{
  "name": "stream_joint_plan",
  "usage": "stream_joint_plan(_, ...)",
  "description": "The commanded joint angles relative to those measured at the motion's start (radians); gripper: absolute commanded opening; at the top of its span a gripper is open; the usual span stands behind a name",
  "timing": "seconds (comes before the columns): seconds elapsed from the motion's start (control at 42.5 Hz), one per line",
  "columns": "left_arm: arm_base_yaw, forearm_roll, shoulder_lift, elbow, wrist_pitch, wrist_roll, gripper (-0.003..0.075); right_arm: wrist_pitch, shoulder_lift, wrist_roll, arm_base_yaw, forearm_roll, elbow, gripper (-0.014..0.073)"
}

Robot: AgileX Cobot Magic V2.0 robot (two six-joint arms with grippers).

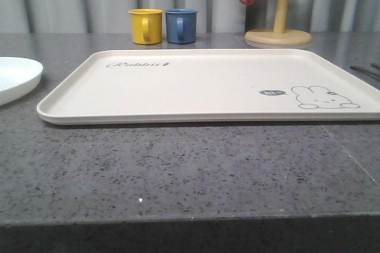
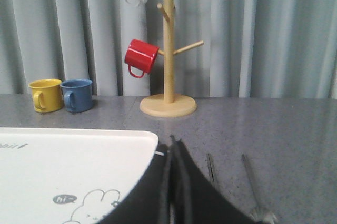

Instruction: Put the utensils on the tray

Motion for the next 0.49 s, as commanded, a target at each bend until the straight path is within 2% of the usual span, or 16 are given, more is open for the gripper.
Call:
stream_joint_plan(0.0,0.003,-0.012,0.080,-0.166,0.069,0.001,-0.0020,0.039,0.095,-0.005,-0.001,-0.009,-0.149,-0.0058)
stream_joint_plan(0.141,0.003,-0.012,0.224,-0.353,0.263,0.001,-0.0020,0.209,0.244,-0.005,-0.001,-0.010,-0.302,-0.0058)
stream_joint_plan(0.259,0.003,-0.012,0.332,-0.441,0.406,0.001,-0.0020,0.324,0.348,-0.005,-0.001,-0.010,-0.377,-0.0058)
stream_joint_plan(0.47,0.003,-0.012,0.458,-0.444,0.461,0.001,-0.0020,0.375,0.490,-0.005,-0.001,-0.011,-0.382,-0.0058)
